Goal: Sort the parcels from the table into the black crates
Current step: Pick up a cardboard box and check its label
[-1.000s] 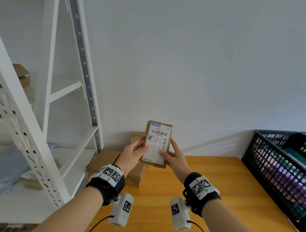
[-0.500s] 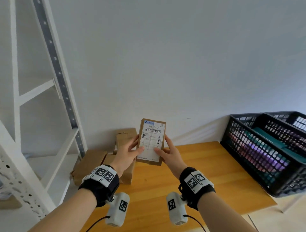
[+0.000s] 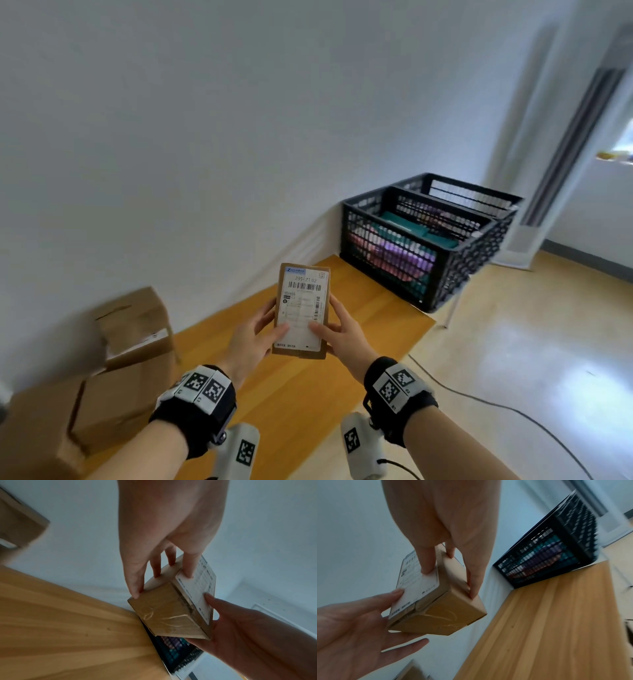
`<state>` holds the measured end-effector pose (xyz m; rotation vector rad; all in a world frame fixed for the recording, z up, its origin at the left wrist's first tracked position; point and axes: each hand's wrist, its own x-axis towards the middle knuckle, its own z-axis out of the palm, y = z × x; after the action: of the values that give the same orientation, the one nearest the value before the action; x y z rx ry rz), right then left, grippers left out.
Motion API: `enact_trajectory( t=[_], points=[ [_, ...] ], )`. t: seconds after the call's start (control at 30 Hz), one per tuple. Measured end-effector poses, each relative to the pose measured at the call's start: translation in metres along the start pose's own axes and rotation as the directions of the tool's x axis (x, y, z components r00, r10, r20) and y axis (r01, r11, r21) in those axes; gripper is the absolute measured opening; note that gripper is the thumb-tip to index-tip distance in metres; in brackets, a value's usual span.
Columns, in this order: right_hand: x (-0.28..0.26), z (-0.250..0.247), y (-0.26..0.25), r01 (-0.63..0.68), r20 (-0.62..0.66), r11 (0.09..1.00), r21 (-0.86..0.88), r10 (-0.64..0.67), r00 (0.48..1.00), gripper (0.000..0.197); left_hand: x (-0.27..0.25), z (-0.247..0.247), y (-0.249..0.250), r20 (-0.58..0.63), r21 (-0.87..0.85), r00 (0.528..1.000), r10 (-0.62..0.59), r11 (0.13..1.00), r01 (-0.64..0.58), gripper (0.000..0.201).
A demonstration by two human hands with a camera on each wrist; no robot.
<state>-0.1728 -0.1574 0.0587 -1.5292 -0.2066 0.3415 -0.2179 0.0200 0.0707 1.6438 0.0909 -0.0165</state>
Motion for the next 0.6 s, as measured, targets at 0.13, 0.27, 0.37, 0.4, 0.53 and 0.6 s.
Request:
enact_trajectory(
  t=[0.13, 0.27, 0.37, 0.4, 0.53, 0.6],
  points=[
    [-0.018, -0.042, 0.008, -0.015, -0.119, 1.0, 0.018, 0.017, 0.993, 0.065, 0.016, 0.047, 0.001, 0.115, -0.014, 0.993, -0.03, 0.999, 0.031, 0.051],
    [-0.031, -0.088, 0.011, -0.027, -0.208, 0.999, 0.047, 0.037, 0.977, 0.069, 0.034, 0.095, 0.002, 0.204, -0.007, 0.977, -0.057, 0.998, 0.059, 0.05],
    [-0.038, -0.126, 0.012, -0.024, -0.262, 0.998, 0.059, 0.038, 0.964, 0.07, 0.05, 0.134, 0.003, 0.248, -0.007, 0.965, -0.081, 0.996, 0.086, 0.051],
    [-0.04, -0.139, 0.013, -0.024, -0.278, 0.998, 0.06, 0.04, 0.96, 0.07, 0.054, 0.148, 0.004, 0.263, -0.012, 0.961, -0.088, 0.995, 0.095, 0.051],
    [-0.045, -0.2, 0.016, -0.038, -0.324, 0.996, 0.084, 0.063, 0.944, 0.071, 0.072, 0.21, 0.012, 0.302, -0.005, 0.949, -0.087, 0.996, 0.093, 0.047],
    [-0.046, -0.234, 0.015, -0.036, -0.334, 0.995, 0.089, 0.064, 0.94, 0.07, 0.082, 0.242, 0.016, 0.31, -0.012, 0.947, -0.083, 0.996, 0.091, 0.046]
  ],
)
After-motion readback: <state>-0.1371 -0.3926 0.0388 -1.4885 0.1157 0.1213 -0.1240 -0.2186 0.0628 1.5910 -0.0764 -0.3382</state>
